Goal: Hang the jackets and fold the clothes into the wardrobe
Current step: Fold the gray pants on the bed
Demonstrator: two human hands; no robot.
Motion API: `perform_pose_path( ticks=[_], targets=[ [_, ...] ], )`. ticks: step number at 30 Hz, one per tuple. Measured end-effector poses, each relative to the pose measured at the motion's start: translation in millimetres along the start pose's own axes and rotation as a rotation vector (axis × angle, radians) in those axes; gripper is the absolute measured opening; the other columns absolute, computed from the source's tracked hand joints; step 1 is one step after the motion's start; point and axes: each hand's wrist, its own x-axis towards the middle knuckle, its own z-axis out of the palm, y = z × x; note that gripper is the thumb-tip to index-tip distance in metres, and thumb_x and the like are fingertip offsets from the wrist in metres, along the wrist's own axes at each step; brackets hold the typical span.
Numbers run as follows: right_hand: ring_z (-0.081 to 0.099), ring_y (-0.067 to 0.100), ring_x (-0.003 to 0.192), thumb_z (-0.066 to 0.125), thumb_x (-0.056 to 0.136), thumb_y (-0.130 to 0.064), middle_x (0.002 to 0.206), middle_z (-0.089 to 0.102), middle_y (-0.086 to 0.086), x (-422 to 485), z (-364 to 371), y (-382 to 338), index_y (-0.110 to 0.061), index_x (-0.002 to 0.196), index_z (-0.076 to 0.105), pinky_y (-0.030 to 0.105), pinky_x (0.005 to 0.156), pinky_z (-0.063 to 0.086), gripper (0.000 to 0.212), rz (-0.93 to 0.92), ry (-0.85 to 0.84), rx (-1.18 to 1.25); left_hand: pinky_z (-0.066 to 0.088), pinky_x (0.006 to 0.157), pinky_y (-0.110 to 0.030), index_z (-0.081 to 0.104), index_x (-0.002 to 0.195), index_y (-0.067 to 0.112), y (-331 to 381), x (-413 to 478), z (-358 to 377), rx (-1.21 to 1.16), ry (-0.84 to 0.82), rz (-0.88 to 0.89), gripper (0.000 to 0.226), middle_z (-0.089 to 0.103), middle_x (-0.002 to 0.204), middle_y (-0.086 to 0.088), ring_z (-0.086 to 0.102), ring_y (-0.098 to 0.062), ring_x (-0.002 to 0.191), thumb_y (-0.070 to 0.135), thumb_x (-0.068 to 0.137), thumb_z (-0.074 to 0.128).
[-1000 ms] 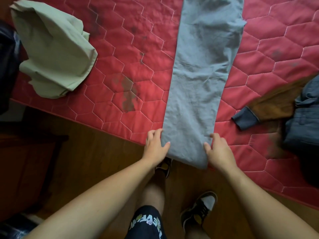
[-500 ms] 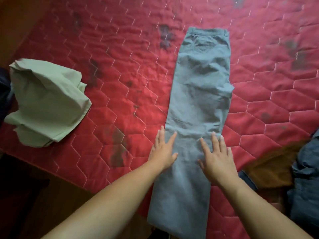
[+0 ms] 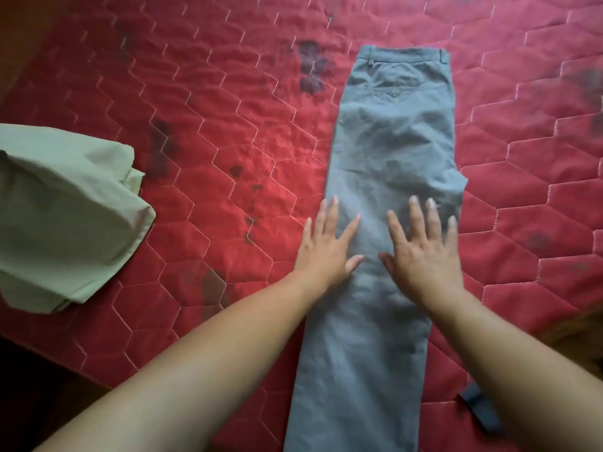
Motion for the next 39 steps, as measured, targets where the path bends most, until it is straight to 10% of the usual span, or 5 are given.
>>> perform_pose_path(
  ticks=[11, 18, 24, 31, 39],
  targets=[
    [-0.030, 0.035, 0.151, 0.020, 0.090, -0.082, 0.162, -0.037, 0.009, 30.1, 18.9, 28.9, -0.034, 0.158, -0.022, 0.057, 0.124, -0.004, 0.094, 0.082, -0.540, 0.044, -0.006, 0.124, -0.053, -0.013, 0.159, 0.031, -14.9, 30.7, 20.6, 0.052, -0.213, 0.137, 0.087, -0.032, 0.162, -0.016, -0.030, -0.029, 0.150, 0.075, 0.094, 0.024],
    [0.047, 0.040, 0.119, 0.037, 0.090, -0.063, 0.129, 0.052, 0.015, 68.6, -11.1, 27.3, -0.017, 0.120, 0.063, 0.053, 0.091, 0.041, 0.060, 0.020, -0.017, 0.016, -0.008, 0.121, -0.057, -0.017, 0.158, 0.031, -16.6, 36.9, 12.6, 0.077, -0.304, 0.160, 0.087, -0.035, 0.160, -0.018, -0.035, -0.032, 0.148, 0.076, 0.094, 0.022],
    [-0.017, 0.038, 0.155, 0.014, 0.089, -0.083, 0.169, -0.017, 0.012, 147.7, 18.1, 47.2, -0.032, 0.162, -0.006, 0.067, 0.119, -0.006, 0.092, 0.036, -0.227, -0.015, 0.034, 0.105, -0.050, 0.056, 0.121, 0.022, -12.2, 90.5, -20.8, -0.046, 0.221, 0.063, 0.051, 0.048, 0.130, -0.010, 0.045, -0.032, 0.126, 0.059, 0.087, 0.045],
    [-0.017, 0.038, 0.155, 0.010, 0.086, -0.087, 0.170, -0.016, 0.010, 149.2, 32.3, 51.8, -0.039, 0.159, -0.014, 0.067, 0.119, -0.007, 0.092, 0.005, -0.204, 0.043, 0.001, 0.126, -0.050, 0.009, 0.161, 0.033, -13.8, 220.6, -34.2, -0.025, 0.106, 0.078, 0.073, -0.008, 0.169, -0.015, -0.010, -0.031, 0.156, 0.062, 0.099, 0.035],
    [0.037, 0.037, 0.137, 0.035, 0.095, -0.064, 0.151, 0.039, 0.015, 212.2, 3.3, 78.6, -0.026, 0.144, 0.046, 0.058, 0.109, 0.029, 0.063, 0.098, 0.139, 0.141, -0.001, 0.126, -0.047, 0.012, 0.161, 0.035, -18.4, 224.3, -16.2, 0.015, 0.167, 0.017, 0.076, -0.007, 0.170, -0.011, -0.009, -0.028, 0.156, 0.070, 0.095, 0.023]
  ],
)
